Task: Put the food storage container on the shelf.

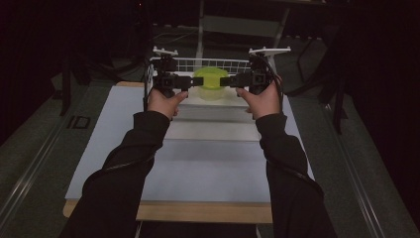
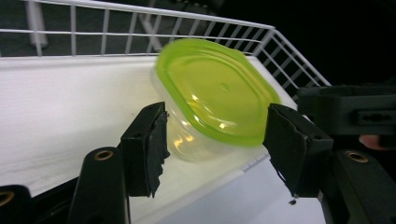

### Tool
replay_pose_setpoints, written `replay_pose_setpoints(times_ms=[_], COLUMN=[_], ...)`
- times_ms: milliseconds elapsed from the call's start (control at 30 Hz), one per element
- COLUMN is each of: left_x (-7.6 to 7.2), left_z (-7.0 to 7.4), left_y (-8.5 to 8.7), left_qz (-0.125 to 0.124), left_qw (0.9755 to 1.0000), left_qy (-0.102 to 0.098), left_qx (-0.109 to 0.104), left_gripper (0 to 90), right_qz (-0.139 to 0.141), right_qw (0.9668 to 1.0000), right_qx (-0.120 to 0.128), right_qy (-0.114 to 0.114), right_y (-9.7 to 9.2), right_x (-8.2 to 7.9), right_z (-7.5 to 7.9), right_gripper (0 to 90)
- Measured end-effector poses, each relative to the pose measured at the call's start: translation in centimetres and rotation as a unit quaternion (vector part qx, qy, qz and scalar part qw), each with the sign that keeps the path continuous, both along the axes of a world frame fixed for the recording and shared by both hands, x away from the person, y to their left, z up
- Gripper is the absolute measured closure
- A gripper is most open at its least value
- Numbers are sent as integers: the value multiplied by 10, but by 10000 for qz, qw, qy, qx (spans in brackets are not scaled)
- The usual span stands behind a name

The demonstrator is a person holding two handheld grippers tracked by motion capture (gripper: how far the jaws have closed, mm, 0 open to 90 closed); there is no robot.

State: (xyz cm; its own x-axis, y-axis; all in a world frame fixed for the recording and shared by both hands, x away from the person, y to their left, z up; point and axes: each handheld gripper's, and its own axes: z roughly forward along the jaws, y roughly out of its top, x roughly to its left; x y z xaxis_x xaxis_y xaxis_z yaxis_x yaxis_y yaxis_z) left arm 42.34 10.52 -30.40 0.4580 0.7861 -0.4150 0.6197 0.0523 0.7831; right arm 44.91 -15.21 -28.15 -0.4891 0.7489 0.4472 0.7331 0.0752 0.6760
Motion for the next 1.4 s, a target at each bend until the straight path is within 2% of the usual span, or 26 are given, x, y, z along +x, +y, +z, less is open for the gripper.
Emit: replay_pose_setpoints(times_ms=[100,167,233,267,300,333,367,400,433,467,500,533,600,633,700,767,833,867,900,1000,1067,1100,1133,1167,1267,1400], left_x=[-8,-16,-25,-30,-36,-41,-45,-49,-53,-57,-61,-66,-78,-82,-93,-104,-114,-119,-123,-132,-136,-136,-138,-139,-138,-140], left_z=[0,-1,-3,-5,-7,-9,-13,-17,-21,-26,-31,-36,-46,-50,-61,-74,-87,-94,-101,-121,-134,-134,-144,-149,-157,-156], left_y=[5,8,10,10,11,11,11,12,13,13,15,15,15,16,18,22,24,26,27,33,38,38,41,44,48,45], left_qz=[-71,-93,-181,-234,-318,-380,-463,-565,-656,-692,-792,-852,-834,-896,-973,-1106,-966,-836,-818,-680,-525,-525,-379,-354,-358,-412], left_qw=[9999,9998,9994,9990,9983,9980,9976,9969,9965,9962,9948,9941,9947,9942,9930,9907,9916,9921,9918,9928,9936,9936,9944,9945,9954,9933], left_qy=[-73,-170,-295,-377,-485,-503,-500,-506,-467,-460,-500,-519,-494,-504,-638,-764,-850,-929,-984,-980,-1000,-1000,-985,-984,-880,-1082], left_qx=[-58,-25,-84,-25,-59,-36,-86,-204,-210,-270,-401,-427,-340,-314,-225,-235,-124,-102,-59,42,-23,-23,-4,-94,-91,56], left_gripper=[404,402,382,382,381,381,376,346,335,319,277,261,258,258,233,202,136,91,23,10,10,10,10,10,10,10], right_qz=[116,156,269,309,355,379,363,402,397,394,437,462,514,503,489,464,425,434,414,372,346,346,313,287,251,216], right_qw=[9999,9997,9994,9992,9990,9987,9983,9980,9975,9972,9971,9969,9961,9958,9954,9954,9954,9953,9955,9960,9962,9962,9962,9964,9970,9977], right_qx=[17,-13,-30,-29,-93,-166,-187,-262,-342,-389,-461,-469,-577,-609,-662,-668,-659,-690,-668,-619,-602,-602,-597,-588,-547,-472], right_qy=[-102,-189,-215,-256,-265,-314,-411,-421,-473,-502,-429,-427,-415,-458,-494,-515,-543,-528,-534,-531,-531,-531,-556,-538,-492,-430], right_y=[0,0,-1,-1,0,0,0,0,1,2,3,5,8,10,12,14,15,16,17,21,24,24,25,26,28,32], right_x=[-10,-17,-23,-26,-29,-32,-34,-36,-38,-40,-41,-41,-41,-41,-40,-37,-35,-33,-31,-27,-25,-25,-23,-21,-16,-10], right_z=[-1,-3,-8,-11,-14,-18,-21,-23,-26,-29,-32,-35,-40,-43,-45,-48,-52,-54,-57,-60,-62,-62,-62,-63,-63,-65], right_gripper=[490,502,527,546,605,625,665,750,786,874,898,900,900,900,900,900,900,900,899,899,899,899,899,899,899,895])
